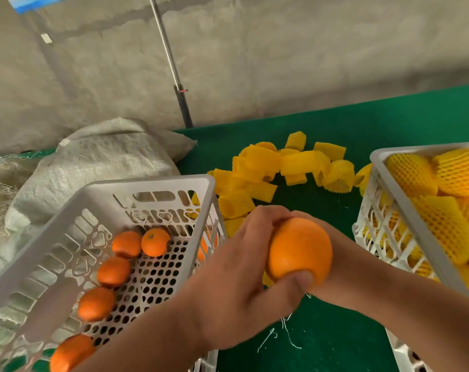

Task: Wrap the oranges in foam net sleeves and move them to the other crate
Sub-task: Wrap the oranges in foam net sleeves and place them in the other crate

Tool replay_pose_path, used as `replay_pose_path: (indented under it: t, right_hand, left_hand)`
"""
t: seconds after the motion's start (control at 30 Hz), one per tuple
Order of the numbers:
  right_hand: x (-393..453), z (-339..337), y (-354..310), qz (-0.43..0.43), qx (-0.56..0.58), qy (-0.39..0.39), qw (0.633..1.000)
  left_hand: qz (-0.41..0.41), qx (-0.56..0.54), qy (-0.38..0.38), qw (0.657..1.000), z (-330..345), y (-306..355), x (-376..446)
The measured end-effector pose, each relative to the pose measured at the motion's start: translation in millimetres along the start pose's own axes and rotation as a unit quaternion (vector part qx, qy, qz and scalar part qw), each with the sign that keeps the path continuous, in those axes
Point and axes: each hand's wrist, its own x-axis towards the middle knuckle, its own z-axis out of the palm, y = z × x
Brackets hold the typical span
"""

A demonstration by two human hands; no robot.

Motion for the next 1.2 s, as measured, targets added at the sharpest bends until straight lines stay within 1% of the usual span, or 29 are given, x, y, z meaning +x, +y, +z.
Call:
replay_pose_path:
  t: [0.03,0.1,0.2,0.33,0.47,0.53,0.63,0.73,0.87,0.97,1.2]
  right_hand:
    - [0,-1,0,0.002,0.012,0.003,1.0]
    - [1,-1,1,0.014,0.047,0.014,0.999]
    - [3,1,2,0.025,0.05,0.012,0.998]
    - [5,0,6,0.075,0.058,0.007,0.995]
    - [8,-3,11,0.057,-0.032,0.027,0.998]
    - [9,-3,12,0.063,-0.063,0.036,0.995]
    - [9,0,12,0.069,-0.062,0.039,0.995]
    - [8,1,10,0.08,-0.047,0.032,0.995]
    - [7,3,8,0.082,-0.055,0.028,0.995]
    - [4,4,5,0.065,-0.082,0.031,0.994]
    - [0,6,-9,-0.01,-0.218,0.054,0.975]
  left_hand:
    - [0.01,0.006,-0.002,1.0,2,-1,3]
    - [0.006,-0.02,-0.002,1.0,0,0,2]
    - [0.007,0.015,0.001,1.0,-4,-5,3]
    - [-0.013,0.021,0.016,1.0,-6,-10,5]
    - [-0.058,0.038,0.036,0.997,-6,-17,9]
    - [-0.063,0.05,0.049,0.996,-4,-19,10]
    - [-0.081,0.1,0.076,0.989,-3,-21,10]
    - [-0.107,0.137,0.082,0.981,-1,-23,11]
    - [-0.115,0.155,0.053,0.98,2,-23,11]
    - [-0.118,0.154,0.028,0.981,1,-24,11]
    - [-0.113,0.137,0.007,0.984,0,-21,12]
